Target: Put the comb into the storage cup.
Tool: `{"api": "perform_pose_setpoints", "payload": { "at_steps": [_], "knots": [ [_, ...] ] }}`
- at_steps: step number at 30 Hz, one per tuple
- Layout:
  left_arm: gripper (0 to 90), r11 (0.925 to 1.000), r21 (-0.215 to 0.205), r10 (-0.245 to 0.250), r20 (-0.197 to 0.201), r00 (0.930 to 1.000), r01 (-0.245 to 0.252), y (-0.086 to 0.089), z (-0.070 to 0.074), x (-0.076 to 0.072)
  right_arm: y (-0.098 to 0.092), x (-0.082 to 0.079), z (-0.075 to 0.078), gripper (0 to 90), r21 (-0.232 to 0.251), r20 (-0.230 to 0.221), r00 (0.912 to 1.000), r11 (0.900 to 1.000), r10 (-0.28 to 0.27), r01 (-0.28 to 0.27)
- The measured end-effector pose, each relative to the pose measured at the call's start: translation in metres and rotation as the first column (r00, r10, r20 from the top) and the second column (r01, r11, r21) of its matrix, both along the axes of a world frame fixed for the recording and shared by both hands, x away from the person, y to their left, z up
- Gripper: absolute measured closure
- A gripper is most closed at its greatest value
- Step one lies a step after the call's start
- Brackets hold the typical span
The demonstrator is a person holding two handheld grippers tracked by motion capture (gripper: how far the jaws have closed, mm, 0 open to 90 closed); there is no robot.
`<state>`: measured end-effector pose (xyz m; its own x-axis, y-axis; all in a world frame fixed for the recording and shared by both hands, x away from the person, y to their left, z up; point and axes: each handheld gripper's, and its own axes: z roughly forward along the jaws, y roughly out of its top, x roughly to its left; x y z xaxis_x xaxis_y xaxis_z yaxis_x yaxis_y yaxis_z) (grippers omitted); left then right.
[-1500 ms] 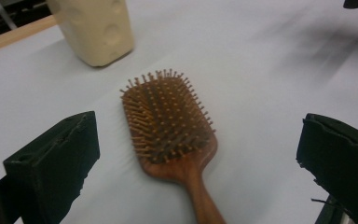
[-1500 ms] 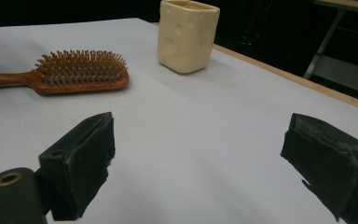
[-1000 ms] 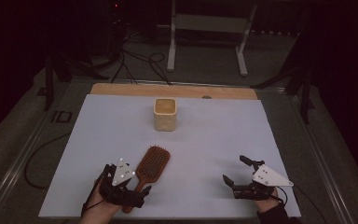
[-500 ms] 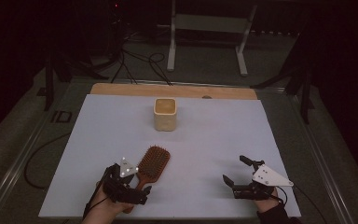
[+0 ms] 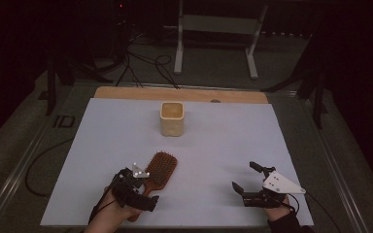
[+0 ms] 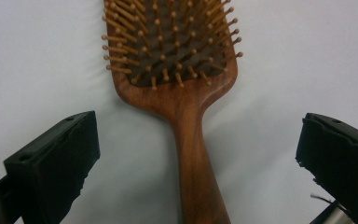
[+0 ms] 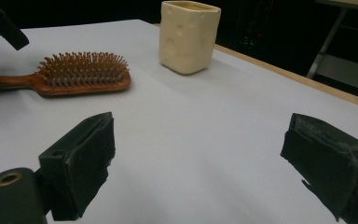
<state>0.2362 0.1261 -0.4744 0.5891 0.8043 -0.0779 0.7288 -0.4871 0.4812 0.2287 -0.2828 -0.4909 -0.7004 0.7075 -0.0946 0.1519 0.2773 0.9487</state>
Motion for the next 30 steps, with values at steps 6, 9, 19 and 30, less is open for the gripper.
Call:
{"api": "perform_pose_setpoints", "payload": {
  "at_steps": [6, 9, 19, 30],
  "knots": [
    [0.8, 0.9997, 0.022, 0.007, -0.065, 0.9979, -0.005, -0.003, -0.003, 0.008, 0.0, 0.0, 0.0, 8.5, -0.004, -0.001, 1.0, 1.0, 0.001, -0.001],
    [0.9, 0.9995, 0.029, 0.014, -0.093, 0.9955, -0.012, -0.002, -0.003, 0.013, 0.001, 0.0, 0.0, 8.6, -0.004, 0.001, 1.0, 1.0, 0.002, -0.002],
    [11.6, 0.9961, 0.073, -0.034, -0.184, 0.9824, 0.049, -0.006, -0.013, 0.022, 0.001, 0.0, 0.0, 8.5, -0.004, 0.003, 1.0, 1.0, 0.004, -0.004],
    [36.4, 0.9884, 0.133, -0.043, -0.213, 0.976, 0.073, -0.014, -0.016, 0.028, 0.001, -0.001, 0.0, 8.6, -0.006, 0.007, 1.0, 1.0, 0.002, -0.002]
  ]
}}
